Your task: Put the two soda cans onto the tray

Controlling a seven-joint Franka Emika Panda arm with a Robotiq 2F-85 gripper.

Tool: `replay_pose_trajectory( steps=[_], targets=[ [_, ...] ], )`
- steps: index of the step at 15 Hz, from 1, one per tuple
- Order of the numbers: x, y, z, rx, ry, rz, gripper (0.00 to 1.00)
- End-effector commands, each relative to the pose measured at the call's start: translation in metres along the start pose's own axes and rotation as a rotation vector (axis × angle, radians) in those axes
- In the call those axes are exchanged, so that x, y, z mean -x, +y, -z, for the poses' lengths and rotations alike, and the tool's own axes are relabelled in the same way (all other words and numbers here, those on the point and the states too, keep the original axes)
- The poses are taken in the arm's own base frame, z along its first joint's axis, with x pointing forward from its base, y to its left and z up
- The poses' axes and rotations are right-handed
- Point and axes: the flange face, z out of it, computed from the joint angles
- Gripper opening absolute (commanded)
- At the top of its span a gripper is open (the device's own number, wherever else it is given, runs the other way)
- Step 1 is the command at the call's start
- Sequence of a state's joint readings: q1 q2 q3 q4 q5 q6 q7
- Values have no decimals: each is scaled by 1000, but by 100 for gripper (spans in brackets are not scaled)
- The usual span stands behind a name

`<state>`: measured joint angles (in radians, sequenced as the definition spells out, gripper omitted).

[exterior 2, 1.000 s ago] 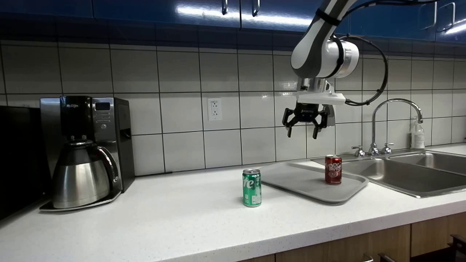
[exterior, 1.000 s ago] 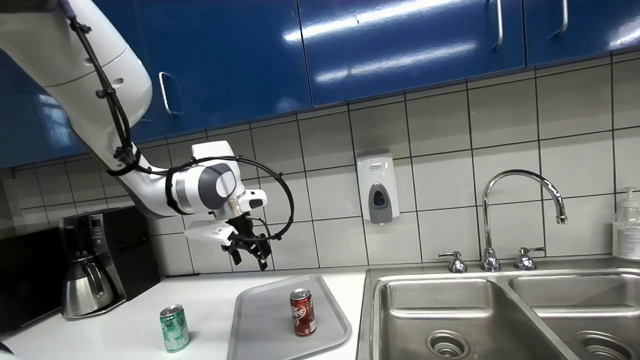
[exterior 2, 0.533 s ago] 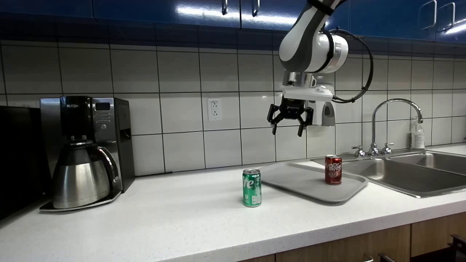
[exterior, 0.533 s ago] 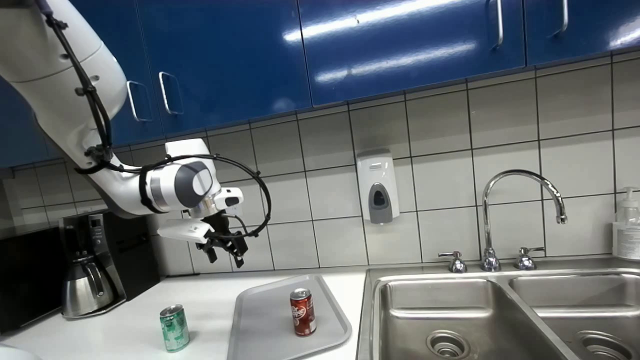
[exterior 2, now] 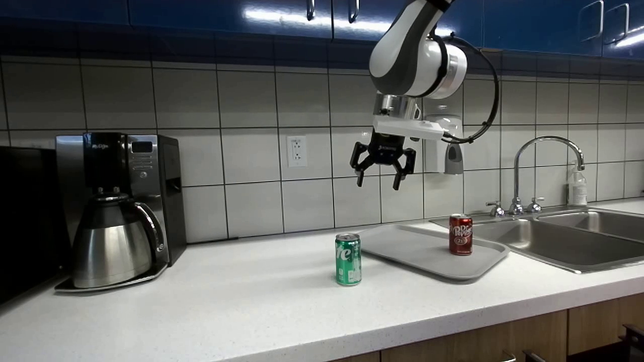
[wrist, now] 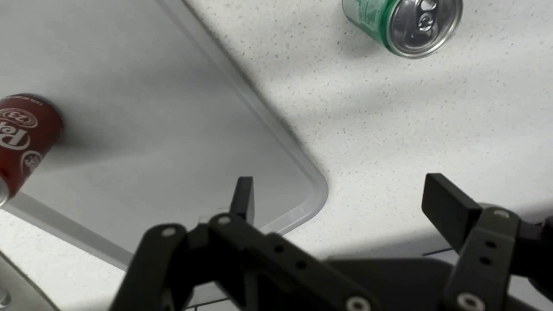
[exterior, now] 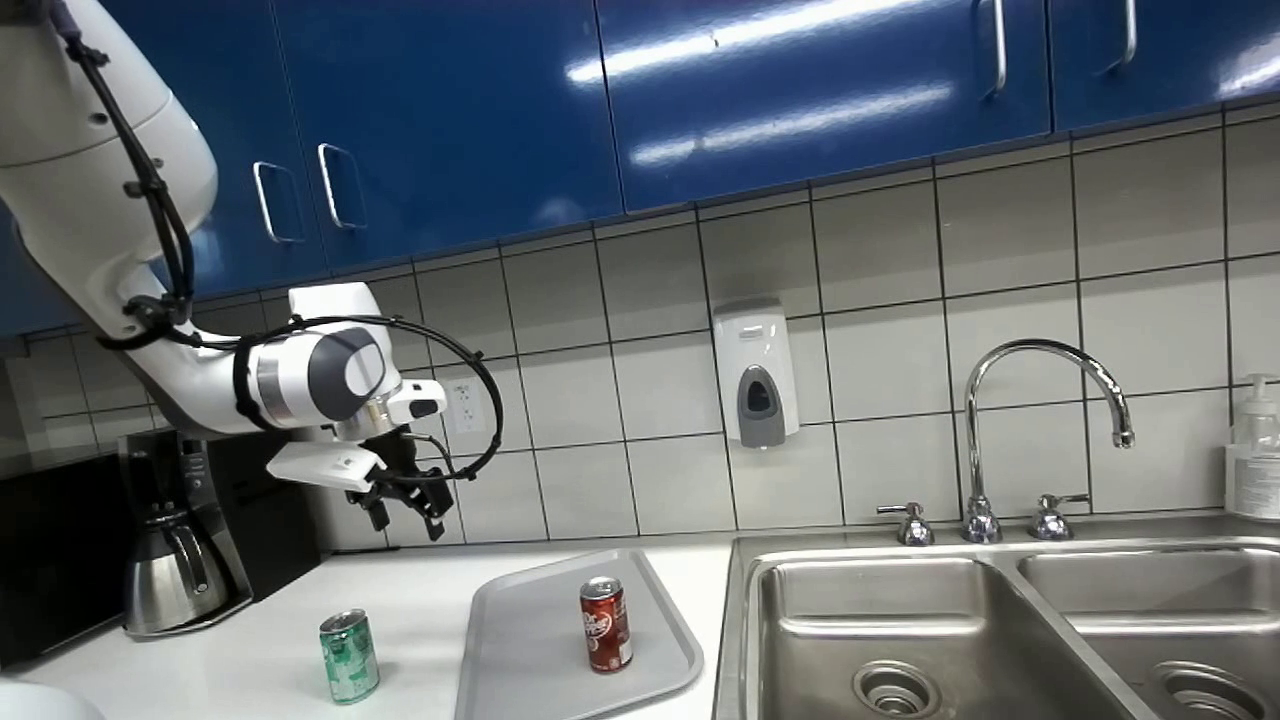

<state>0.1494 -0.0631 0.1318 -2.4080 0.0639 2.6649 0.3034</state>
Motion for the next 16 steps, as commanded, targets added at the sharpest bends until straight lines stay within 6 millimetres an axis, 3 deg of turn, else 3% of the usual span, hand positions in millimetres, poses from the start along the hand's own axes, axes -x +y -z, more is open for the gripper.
replay_pose_trajectory(
  steps=[1,11,16],
  targets=[
    [12,-19,6,-21,-6,32,100],
    [47,-65,-11,-22,-34,183,100],
    [50,-68,-18,-19,-61,179,100]
  ],
)
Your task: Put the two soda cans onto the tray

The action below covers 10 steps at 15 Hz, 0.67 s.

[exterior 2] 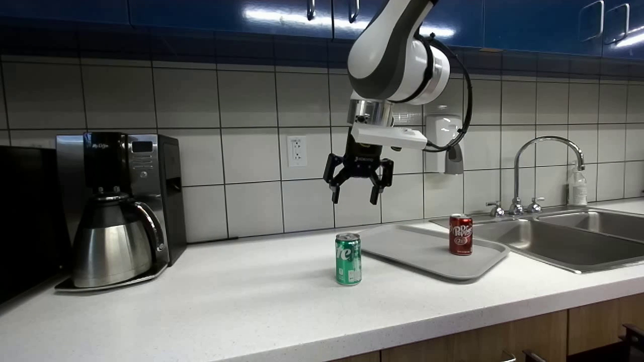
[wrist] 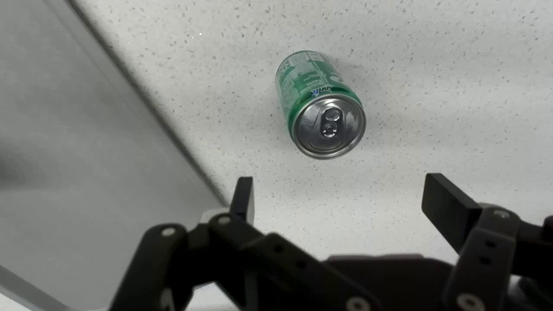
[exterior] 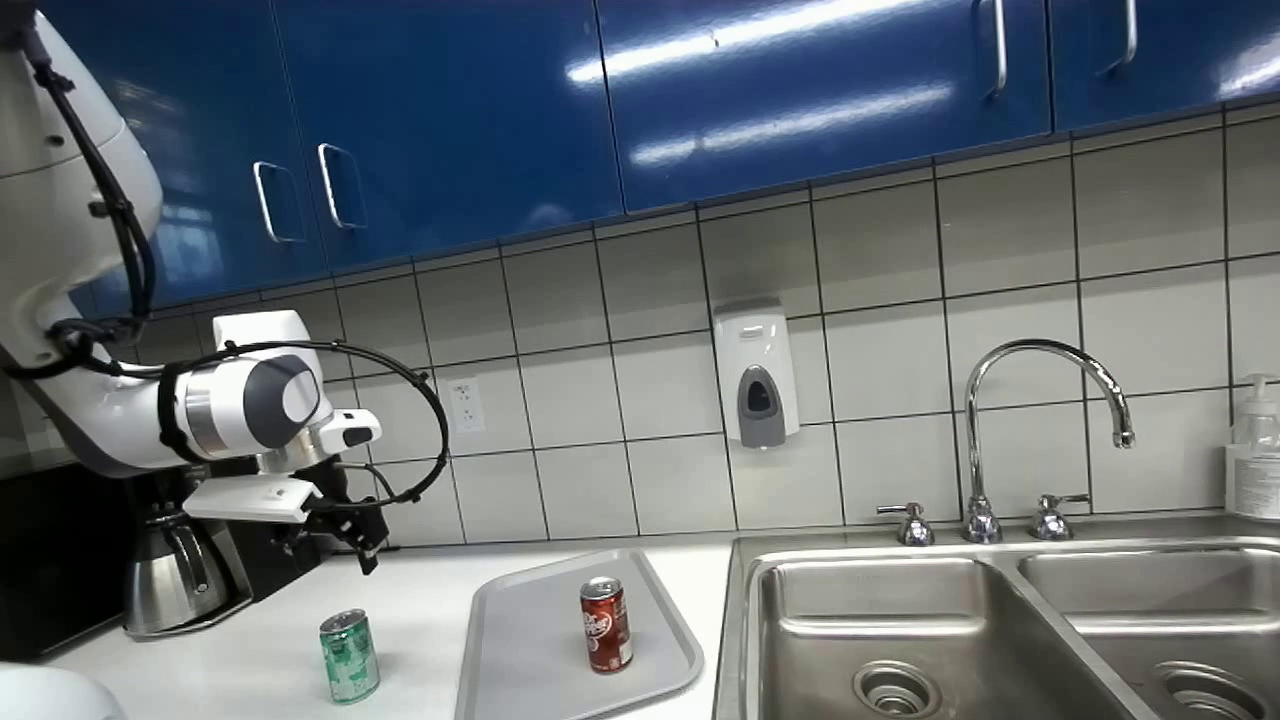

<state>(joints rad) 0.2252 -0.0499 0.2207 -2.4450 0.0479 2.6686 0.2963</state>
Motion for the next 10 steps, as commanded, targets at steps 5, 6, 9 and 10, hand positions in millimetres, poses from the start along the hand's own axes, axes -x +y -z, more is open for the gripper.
replay_pose_trajectory(
  steps=[5,6,9,10],
  targets=[
    [0,0,-1,0,-2,3,100],
    [0,0,-1,0,-1,3,100],
    [1,-2,0,24,39,24,100],
    [1,-4,0,41,54,44,100]
  ],
)
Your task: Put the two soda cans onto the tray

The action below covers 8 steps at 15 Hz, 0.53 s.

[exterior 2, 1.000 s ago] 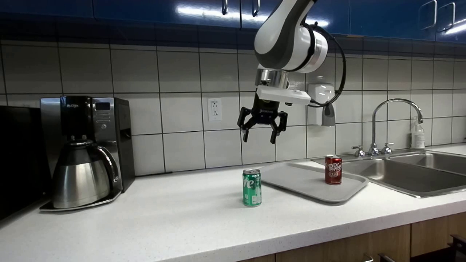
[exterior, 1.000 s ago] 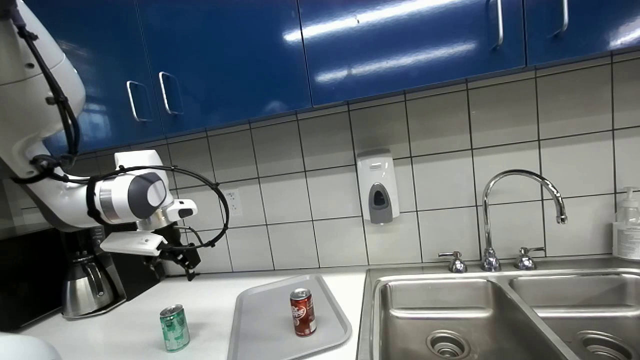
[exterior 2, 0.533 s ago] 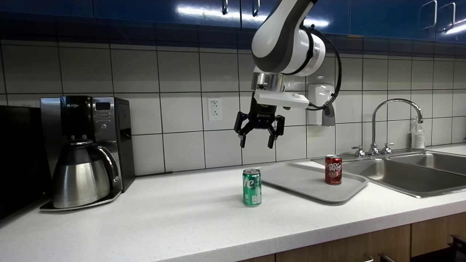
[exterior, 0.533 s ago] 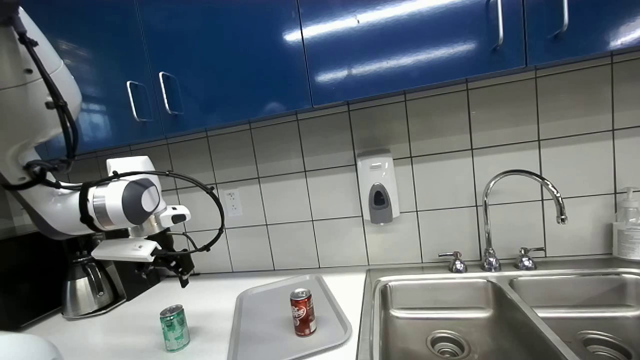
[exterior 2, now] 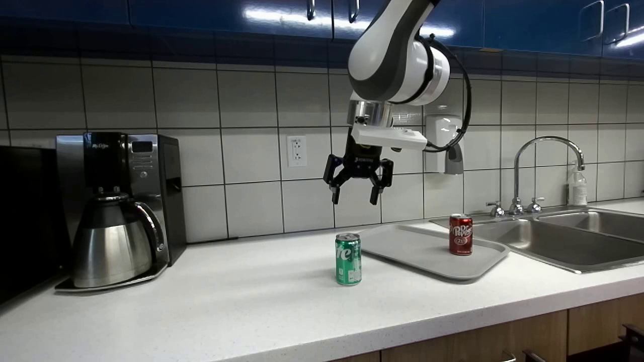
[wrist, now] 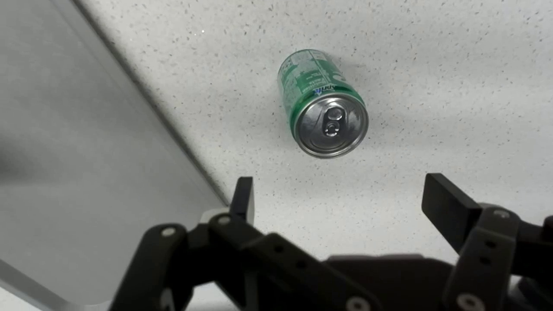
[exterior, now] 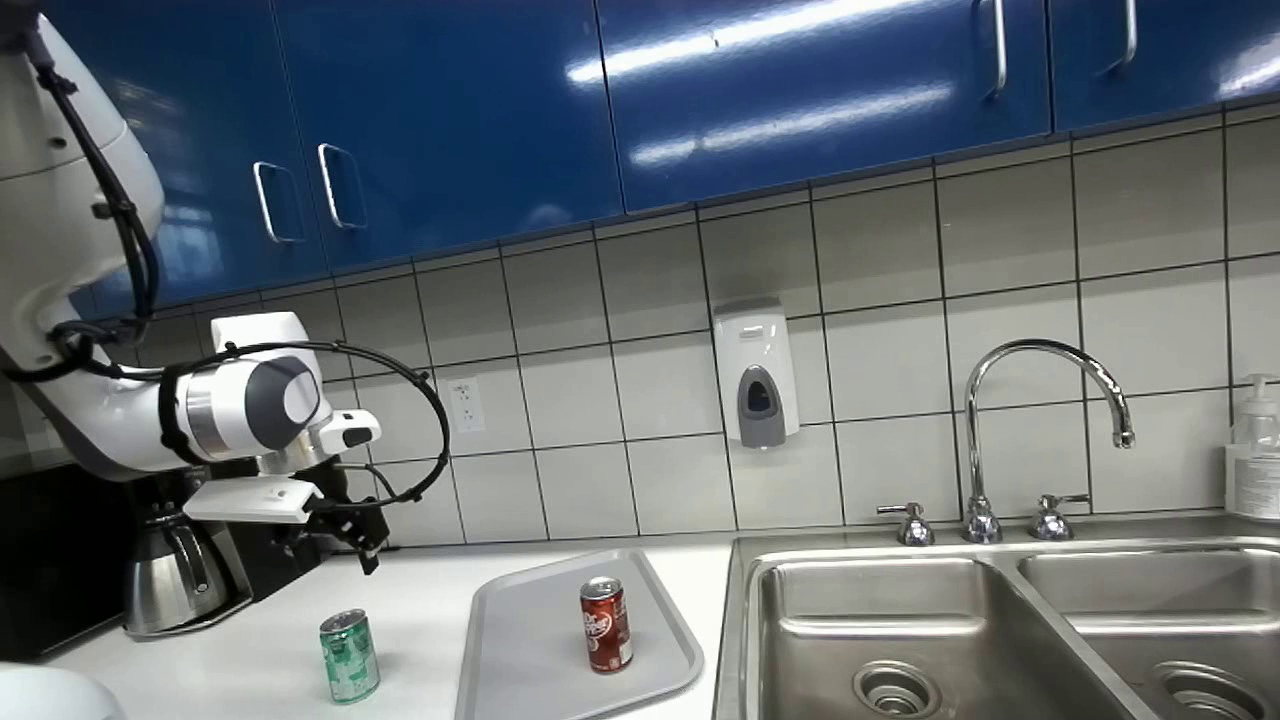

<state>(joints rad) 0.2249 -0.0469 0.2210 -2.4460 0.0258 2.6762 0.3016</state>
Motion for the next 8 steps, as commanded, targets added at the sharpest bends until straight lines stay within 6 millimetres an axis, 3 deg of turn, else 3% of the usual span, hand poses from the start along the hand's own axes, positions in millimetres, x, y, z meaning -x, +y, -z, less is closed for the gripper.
replay_pose_trajectory(
  steps=[1,8],
  targets=[
    [1,-6,2,46,63,68,100],
    [-4,-13,-1,59,117,171,100]
  ],
)
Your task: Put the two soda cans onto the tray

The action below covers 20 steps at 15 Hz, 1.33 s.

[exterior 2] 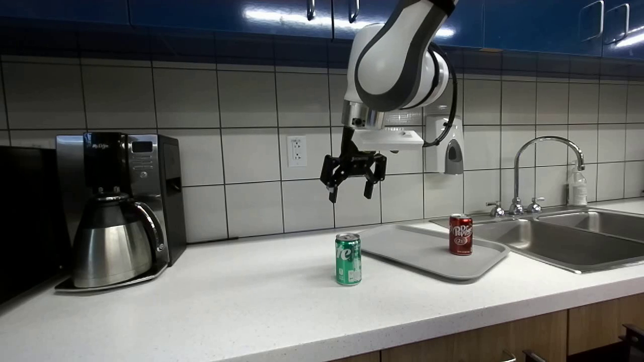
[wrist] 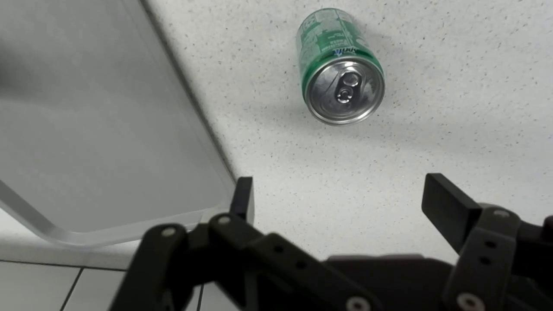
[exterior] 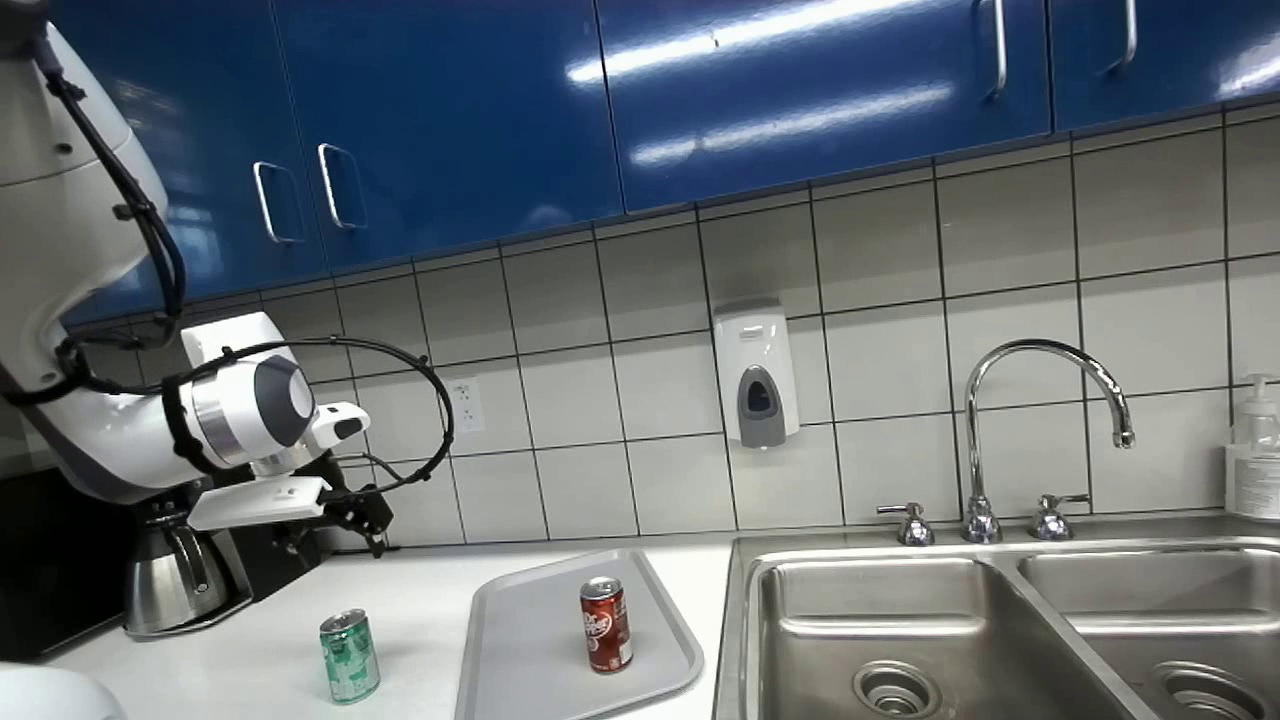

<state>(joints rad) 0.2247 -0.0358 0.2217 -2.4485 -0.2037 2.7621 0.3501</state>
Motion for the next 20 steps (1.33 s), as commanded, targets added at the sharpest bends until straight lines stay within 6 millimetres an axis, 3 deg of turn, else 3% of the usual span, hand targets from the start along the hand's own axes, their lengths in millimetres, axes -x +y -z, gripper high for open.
replay_pose_trajectory(
  steps=[1,10,20],
  targets=[
    [-2,-3,-5,-10,10,2,100],
    [-2,-3,-25,-24,-44,-4,100],
    [-12,-18,-42,-43,-63,41,100]
  ],
)
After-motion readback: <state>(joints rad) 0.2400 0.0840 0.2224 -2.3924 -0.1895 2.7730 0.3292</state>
